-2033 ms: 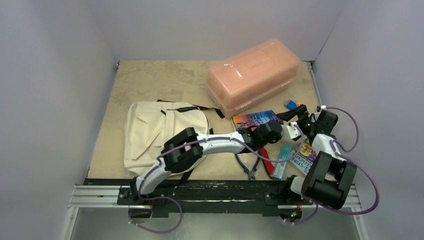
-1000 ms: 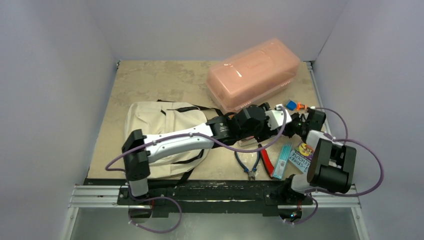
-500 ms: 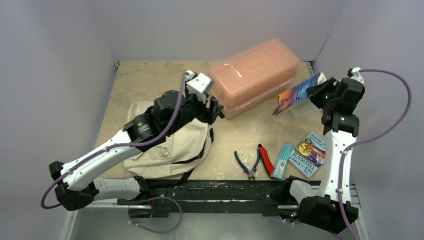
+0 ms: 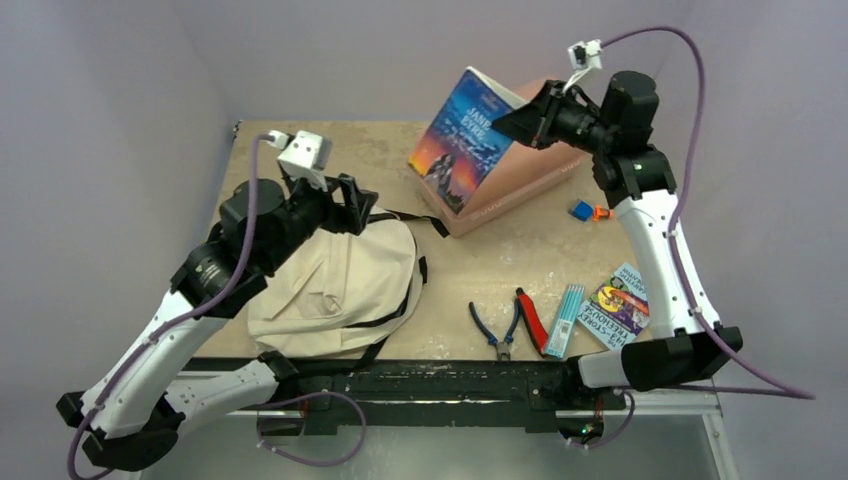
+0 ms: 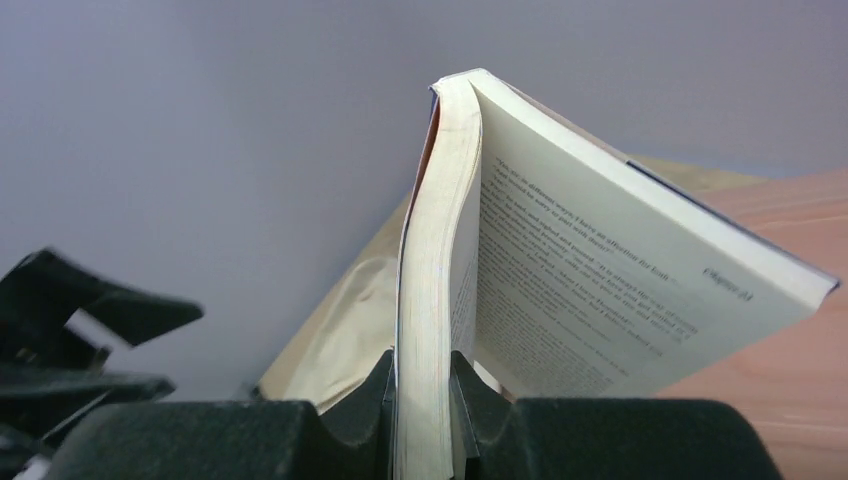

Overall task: Pack the student bag
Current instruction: Pick up the book from the center of the board.

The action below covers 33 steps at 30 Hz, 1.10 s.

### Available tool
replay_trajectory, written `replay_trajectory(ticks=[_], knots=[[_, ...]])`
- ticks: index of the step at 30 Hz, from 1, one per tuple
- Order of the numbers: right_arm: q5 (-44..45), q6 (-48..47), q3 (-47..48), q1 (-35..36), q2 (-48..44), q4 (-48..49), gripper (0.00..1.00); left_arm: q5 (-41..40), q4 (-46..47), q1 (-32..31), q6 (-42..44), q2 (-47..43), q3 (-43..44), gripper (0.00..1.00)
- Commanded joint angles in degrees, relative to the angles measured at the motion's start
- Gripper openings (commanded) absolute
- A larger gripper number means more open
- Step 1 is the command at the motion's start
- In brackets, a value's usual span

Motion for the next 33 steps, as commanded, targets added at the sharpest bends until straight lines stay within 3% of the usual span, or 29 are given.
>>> replay_trajectory(ticks=[1, 5, 10, 13, 16, 24, 30, 33], knots=[[-21.73, 6.17, 5.76, 3.75, 0.22, 16.76, 0.0, 1.86, -2.37, 4.99, -2.65, -6.09, -0.2, 0.74], [-32.8, 7.43, 2.57, 6.4, 3.08, 20.29, 0.0, 4.46, -3.52, 9.05, -4.3, -7.99, 0.01, 0.78], [-36.32, 11.09, -5.02, 11.26, 4.05, 29.82, 0.0, 23.67, -5.24, 18.69, -11.44, -4.98, 0.78, 0.8], [-36.73, 13.78, -7.69, 13.24, 4.05, 34.45, 0.0, 36.95, 1.03, 22.18, -14.85, -4.75, -3.68, 0.8], [-37.28, 16.78, -9.54, 15.04, 3.9, 39.06, 0.0, 44.32, 7.75, 23.2, -16.31, -5.03, -8.11, 0.81], [-38.99, 17.29, -9.91, 18.14, 3.74, 41.17, 0.0, 54.39, 17.59, 23.25, -16.26, -4.18, -15.24, 0.82], [-40.34, 17.22, -10.22, 18.82, 4.32, 42.22, 0.0, 64.56, 26.64, 23.25, -19.53, -4.8, -19.09, 0.68], [-41.03, 15.43, -10.62, 18.89, 4.37, 41.4, 0.0, 66.58, 28.3, 23.25, -19.72, -5.72, -20.32, 0.46]])
